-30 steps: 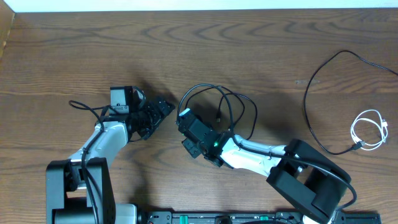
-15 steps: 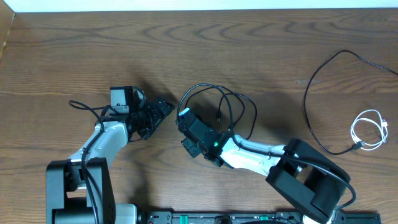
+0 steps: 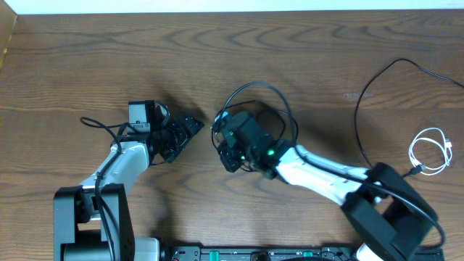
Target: Untangle cables
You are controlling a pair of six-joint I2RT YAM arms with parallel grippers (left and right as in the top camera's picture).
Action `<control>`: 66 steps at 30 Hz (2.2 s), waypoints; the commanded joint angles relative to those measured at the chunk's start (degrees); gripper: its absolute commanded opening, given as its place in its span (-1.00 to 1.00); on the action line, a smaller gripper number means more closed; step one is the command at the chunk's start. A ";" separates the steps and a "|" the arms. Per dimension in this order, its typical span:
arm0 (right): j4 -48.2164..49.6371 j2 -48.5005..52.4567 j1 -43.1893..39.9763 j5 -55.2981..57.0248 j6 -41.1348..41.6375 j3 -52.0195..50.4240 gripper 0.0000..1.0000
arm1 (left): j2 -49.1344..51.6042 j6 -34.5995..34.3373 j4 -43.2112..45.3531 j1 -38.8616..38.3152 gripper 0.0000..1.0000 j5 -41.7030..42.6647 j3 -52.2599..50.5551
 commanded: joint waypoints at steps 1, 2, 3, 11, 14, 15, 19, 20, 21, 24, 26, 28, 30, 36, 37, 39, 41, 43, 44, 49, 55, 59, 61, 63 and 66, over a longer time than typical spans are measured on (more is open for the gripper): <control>-0.17 -3.21 -2.75 -15.26 -0.17 -0.20 -0.98 | -0.31 0.37 -0.13 0.13 0.96 0.07 0.31; -0.15 -3.82 -3.58 -17.53 -0.15 -0.20 -0.98 | -0.31 0.37 -0.13 0.13 0.96 0.07 0.31; -0.15 -4.52 -4.57 -19.67 -0.13 -0.20 -0.98 | -0.31 0.37 -0.13 0.13 0.96 0.07 0.31; 0.09 -6.29 -9.81 -27.41 2.49 -0.20 -0.98 | -0.31 0.37 -0.13 0.13 0.95 -6.10 0.31; 0.17 -6.29 -11.82 -30.27 2.49 -0.20 -0.98 | -0.31 0.35 -0.13 0.13 0.96 -9.31 0.31; 0.37 -6.29 -12.31 -31.28 2.49 -0.20 -0.98 | -0.31 0.35 -0.11 0.13 0.96 -9.88 0.31; 1.84 -6.29 -14.40 -36.06 3.87 -0.20 -0.98 | -0.31 0.35 -0.13 0.13 0.96 -10.10 0.31; 1.81 -6.29 -14.73 -36.13 4.22 -0.20 -0.98 | -0.31 0.35 -0.13 0.13 0.96 -10.10 0.31; 1.68 -6.29 -14.95 -36.11 4.20 -0.20 -0.98 | -0.31 0.35 -0.13 0.13 0.96 -10.10 0.31; 1.29 -6.27 -14.73 -36.09 4.20 -0.22 -0.98 | -0.31 0.35 -0.13 0.13 0.96 -10.10 0.31; 1.38 -6.27 -14.27 -35.89 4.20 -0.22 -0.98 | -0.31 0.37 -0.13 0.13 0.96 -10.10 0.31; 1.44 -6.27 -13.55 -34.93 4.24 -0.22 -0.98 | -0.31 0.37 -0.13 0.13 0.96 -10.10 0.31; 1.46 -6.27 -12.57 -34.05 4.22 -0.22 -0.98 | -0.31 0.37 -0.13 0.13 0.96 -10.10 0.31; 1.53 -6.27 -8.92 -29.14 4.22 -0.22 -0.98 | -0.31 0.35 -0.13 0.13 0.96 -10.10 0.31; 1.49 -6.27 -8.17 -28.30 4.22 -0.22 -0.98 | -0.31 0.37 -0.13 0.13 0.96 -10.10 0.31; 1.29 -6.27 -5.95 -26.23 4.22 -0.22 -0.98 | -0.31 0.37 -0.13 0.13 0.96 -10.10 0.31; 1.11 -6.27 -4.13 -24.33 4.22 -0.22 -0.98 | -0.31 0.37 -0.13 0.13 0.96 -10.10 0.31; 0.83 -6.27 -2.47 -21.49 4.50 -0.22 -0.98 | -0.31 0.35 -0.13 0.13 0.96 -10.10 0.31; 0.46 -6.25 -1.64 -19.28 5.05 -0.22 -0.98 | -0.31 0.37 -0.13 0.13 0.96 -10.10 0.31; -0.31 -5.75 1.20 -11.13 6.12 -0.26 -0.98 | -0.31 0.35 -0.13 0.13 0.96 -10.10 0.31; -1.73 -3.17 3.17 -7.08 6.05 -0.28 -0.98 | -0.31 0.35 -0.13 0.13 0.96 -10.10 0.31; -1.84 -0.09 3.48 -7.15 6.10 -0.28 -0.98 | -0.31 0.37 -0.13 0.13 0.96 -10.10 0.31; -1.84 1.33 3.45 -7.13 6.10 -0.28 -0.98 | -0.31 0.37 -0.13 0.13 0.96 -10.10 0.31; -1.75 2.78 3.45 -7.15 6.10 -0.28 -0.98 | -0.31 0.35 -0.13 0.13 0.96 -10.10 0.31; -1.70 4.22 3.45 -7.10 6.10 -0.28 -0.98 | -0.31 0.35 -0.13 0.13 0.96 -10.10 0.31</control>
